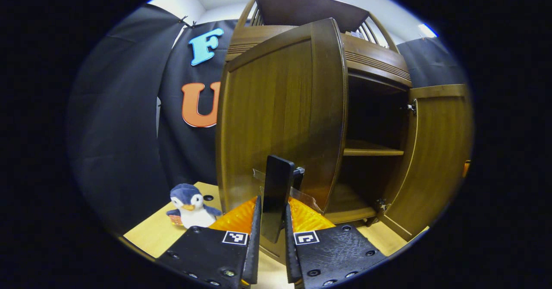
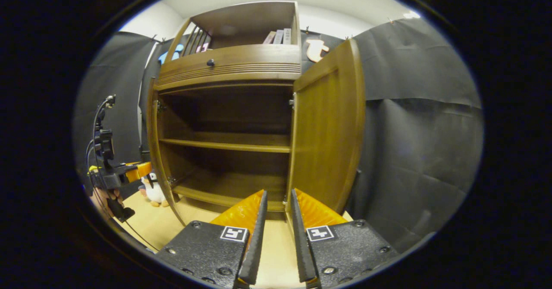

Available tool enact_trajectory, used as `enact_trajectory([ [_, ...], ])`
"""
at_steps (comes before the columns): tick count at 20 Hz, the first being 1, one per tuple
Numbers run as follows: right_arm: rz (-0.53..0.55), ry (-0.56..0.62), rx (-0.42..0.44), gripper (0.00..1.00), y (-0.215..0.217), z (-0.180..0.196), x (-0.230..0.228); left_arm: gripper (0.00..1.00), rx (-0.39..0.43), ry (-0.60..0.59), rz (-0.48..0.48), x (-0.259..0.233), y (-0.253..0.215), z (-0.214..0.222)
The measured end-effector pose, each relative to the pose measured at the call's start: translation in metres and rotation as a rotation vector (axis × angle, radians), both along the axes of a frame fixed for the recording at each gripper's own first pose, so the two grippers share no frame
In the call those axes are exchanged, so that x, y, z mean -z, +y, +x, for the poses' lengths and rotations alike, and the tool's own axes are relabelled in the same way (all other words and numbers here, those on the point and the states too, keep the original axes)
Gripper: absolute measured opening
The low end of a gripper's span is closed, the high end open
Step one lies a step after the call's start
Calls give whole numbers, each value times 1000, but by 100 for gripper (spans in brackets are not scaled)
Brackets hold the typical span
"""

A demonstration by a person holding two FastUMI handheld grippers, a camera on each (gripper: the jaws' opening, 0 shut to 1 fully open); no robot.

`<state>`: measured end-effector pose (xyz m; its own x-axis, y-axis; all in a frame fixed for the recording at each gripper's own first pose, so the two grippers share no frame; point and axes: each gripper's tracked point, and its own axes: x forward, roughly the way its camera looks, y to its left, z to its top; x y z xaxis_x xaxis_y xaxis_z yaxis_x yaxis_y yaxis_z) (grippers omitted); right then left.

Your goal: Open the right door of the double-door shoe cabinet with the right hand, and open the left door with the left hand.

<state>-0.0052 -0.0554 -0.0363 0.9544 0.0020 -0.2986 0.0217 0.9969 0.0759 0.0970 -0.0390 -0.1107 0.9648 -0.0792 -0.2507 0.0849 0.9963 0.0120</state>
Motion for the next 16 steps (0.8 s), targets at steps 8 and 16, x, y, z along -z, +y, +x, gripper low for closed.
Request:
enact_trajectory([
  [8,-1,9,-56,43,43,14,-1,24,-66,-11,-10,-7,66,-23],
  [16,-4,12,-116,48,79,22,-4,7,-83,-13,44,-12,116,-28],
])
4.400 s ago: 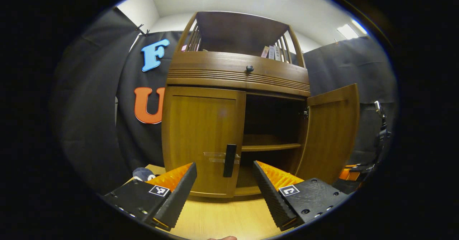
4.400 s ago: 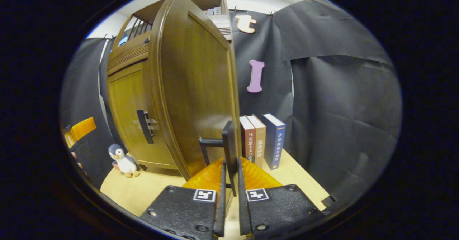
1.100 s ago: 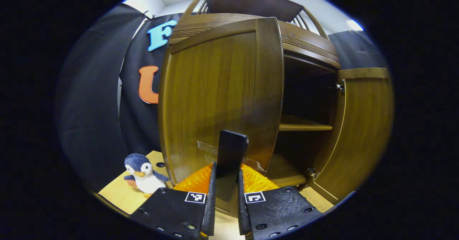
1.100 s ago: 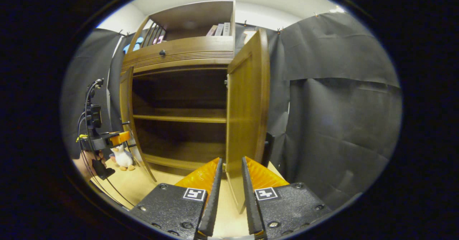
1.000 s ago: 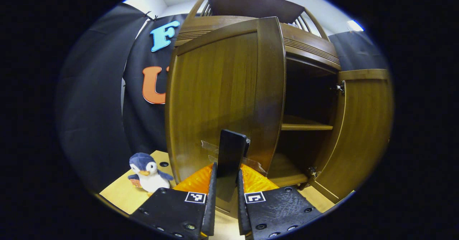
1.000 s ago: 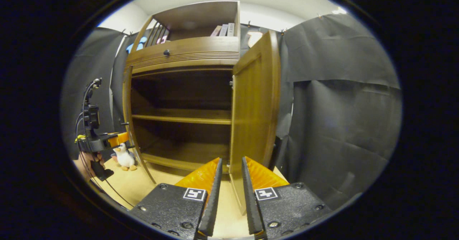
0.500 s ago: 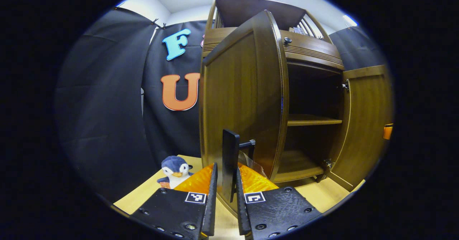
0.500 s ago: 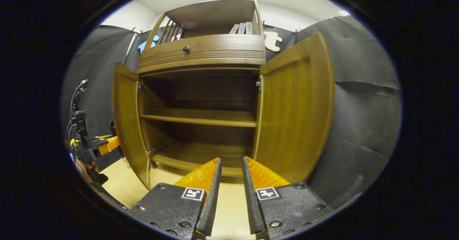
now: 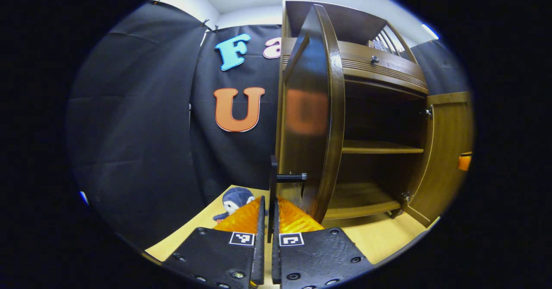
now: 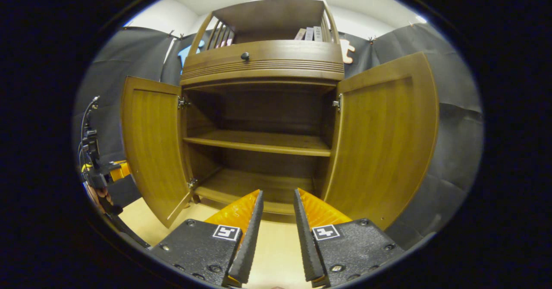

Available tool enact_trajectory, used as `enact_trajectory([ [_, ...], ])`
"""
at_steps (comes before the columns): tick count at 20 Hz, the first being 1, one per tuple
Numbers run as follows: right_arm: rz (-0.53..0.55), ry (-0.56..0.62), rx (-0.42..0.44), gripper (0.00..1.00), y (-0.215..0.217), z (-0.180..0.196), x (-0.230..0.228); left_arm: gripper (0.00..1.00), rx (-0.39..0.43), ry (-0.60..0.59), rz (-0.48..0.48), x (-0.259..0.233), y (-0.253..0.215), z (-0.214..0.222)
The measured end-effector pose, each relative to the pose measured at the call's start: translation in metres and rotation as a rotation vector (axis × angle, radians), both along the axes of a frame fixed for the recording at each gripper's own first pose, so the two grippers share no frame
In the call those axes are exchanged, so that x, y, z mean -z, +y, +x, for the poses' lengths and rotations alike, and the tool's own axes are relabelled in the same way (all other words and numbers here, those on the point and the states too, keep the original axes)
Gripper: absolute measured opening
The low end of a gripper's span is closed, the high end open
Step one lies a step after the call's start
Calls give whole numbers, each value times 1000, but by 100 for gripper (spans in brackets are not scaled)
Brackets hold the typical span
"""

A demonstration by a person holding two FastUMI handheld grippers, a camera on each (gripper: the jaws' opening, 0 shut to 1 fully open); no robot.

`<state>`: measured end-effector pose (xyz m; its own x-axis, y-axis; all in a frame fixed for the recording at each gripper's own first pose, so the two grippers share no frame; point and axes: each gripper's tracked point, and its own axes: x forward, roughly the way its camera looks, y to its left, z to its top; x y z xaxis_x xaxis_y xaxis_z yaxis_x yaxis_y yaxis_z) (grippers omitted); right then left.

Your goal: Open the right door of the double-door shoe cabinet with the right hand, and open the left door with the left hand.

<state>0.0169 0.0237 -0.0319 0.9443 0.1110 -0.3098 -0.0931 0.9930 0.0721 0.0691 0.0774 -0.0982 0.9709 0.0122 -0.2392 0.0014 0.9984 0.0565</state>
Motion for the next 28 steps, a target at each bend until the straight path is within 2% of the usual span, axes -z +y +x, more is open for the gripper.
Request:
enact_trajectory([
  [3,8,3,-15,48,11,2,-1,8,5,6,-17,0,2,-1],
  [4,6,4,-20,48,14,3,-1,22,5,5,-22,-1,4,-2],
  [5,3,4,-23,48,17,3,-2,7,4,3,-28,-1,5,-2],
  [7,-7,2,-28,48,20,3,-3,8,-7,-3,-35,-2,12,-5],
  [9,-19,0,-32,48,22,2,-4,12,-26,-6,-29,-7,25,-12],
  [10,-22,0,-35,48,23,2,-4,24,-46,-14,-27,-9,33,-16],
  [11,-24,-1,-39,48,26,3,-4,27,-72,-19,-19,-13,40,-18],
  [12,-24,-2,-42,48,29,4,-5,6,-100,-30,-13,-18,50,-23],
  [13,-22,-4,-47,48,31,5,-5,23,-130,-38,-16,-23,58,-29],
  [15,-15,-11,-55,49,36,9,-9,32,-170,-63,-36,-33,67,-41],
  [18,-10,-27,-68,48,43,13,-17,48,-177,-88,-65,-43,65,-51],
  [19,-6,-26,-85,48,47,13,-19,51,-173,-91,-67,-48,60,-54],
  [20,-4,-30,-98,49,52,12,-22,74,-166,-102,-70,-57,52,-57],
  [21,-3,-39,-99,53,52,14,-26,64,-147,-112,-76,-66,43,-59],
  [22,2,-51,-103,61,53,15,-31,54,-129,-123,-75,-75,33,-62],
  [24,2,-72,-100,73,54,17,-38,77,-81,-137,-62,-90,11,-69],
  [26,6,-89,-90,78,51,17,-45,100,-35,-140,-46,-100,-12,-75],
  [27,11,-94,-85,80,48,17,-49,100,-10,-139,-39,-102,-25,-74],
  [28,17,-99,-79,77,44,16,-52,100,16,-142,-30,-106,-38,-74],
])
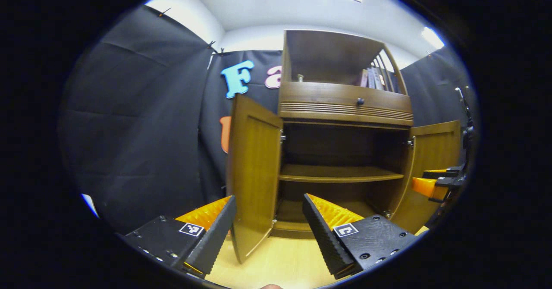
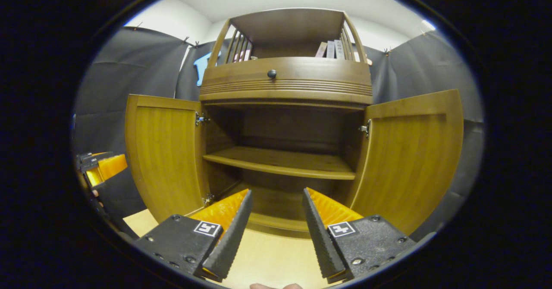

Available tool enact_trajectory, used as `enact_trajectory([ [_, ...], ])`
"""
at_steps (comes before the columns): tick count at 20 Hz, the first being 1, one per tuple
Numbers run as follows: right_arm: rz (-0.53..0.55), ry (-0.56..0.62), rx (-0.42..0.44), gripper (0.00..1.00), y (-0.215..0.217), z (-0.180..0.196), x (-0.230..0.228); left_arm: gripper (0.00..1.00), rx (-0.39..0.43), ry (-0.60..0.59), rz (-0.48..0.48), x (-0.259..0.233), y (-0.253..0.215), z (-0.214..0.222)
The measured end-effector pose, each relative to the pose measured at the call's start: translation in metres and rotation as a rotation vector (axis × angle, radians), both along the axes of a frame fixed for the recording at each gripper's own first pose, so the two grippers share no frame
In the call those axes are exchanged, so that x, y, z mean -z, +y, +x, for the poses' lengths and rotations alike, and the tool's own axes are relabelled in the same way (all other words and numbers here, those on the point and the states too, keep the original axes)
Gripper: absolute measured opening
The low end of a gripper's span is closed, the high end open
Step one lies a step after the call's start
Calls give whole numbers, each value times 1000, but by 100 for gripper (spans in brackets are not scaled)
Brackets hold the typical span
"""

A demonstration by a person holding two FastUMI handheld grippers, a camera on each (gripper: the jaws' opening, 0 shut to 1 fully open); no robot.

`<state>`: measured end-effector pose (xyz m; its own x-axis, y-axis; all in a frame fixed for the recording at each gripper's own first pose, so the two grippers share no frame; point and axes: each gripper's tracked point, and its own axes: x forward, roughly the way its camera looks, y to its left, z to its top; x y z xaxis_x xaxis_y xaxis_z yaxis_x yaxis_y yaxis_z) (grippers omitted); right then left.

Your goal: Open the right door of the double-door shoe cabinet with the right hand, and open the left door with the left hand.

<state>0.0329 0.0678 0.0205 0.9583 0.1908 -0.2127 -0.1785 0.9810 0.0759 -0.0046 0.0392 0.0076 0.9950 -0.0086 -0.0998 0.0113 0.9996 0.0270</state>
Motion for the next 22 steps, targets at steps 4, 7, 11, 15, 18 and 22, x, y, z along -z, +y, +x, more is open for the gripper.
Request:
enact_trajectory([
  [4,19,-21,23,80,-13,-5,-12,100,72,-27,21,-4,-47,0],
  [7,14,-35,27,80,-17,-10,-16,100,96,-39,-15,-6,-69,0],
  [11,12,-56,20,78,-20,-12,-22,95,113,-38,-23,-4,-89,0],
  [15,18,-60,19,78,-23,-12,-23,95,116,-51,-4,-8,-96,0],
  [18,19,-61,21,81,-26,-12,-24,94,110,-64,-3,-12,-95,2],
  [22,22,-77,25,78,-29,-11,-28,95,91,-69,-6,-15,-88,5],
])
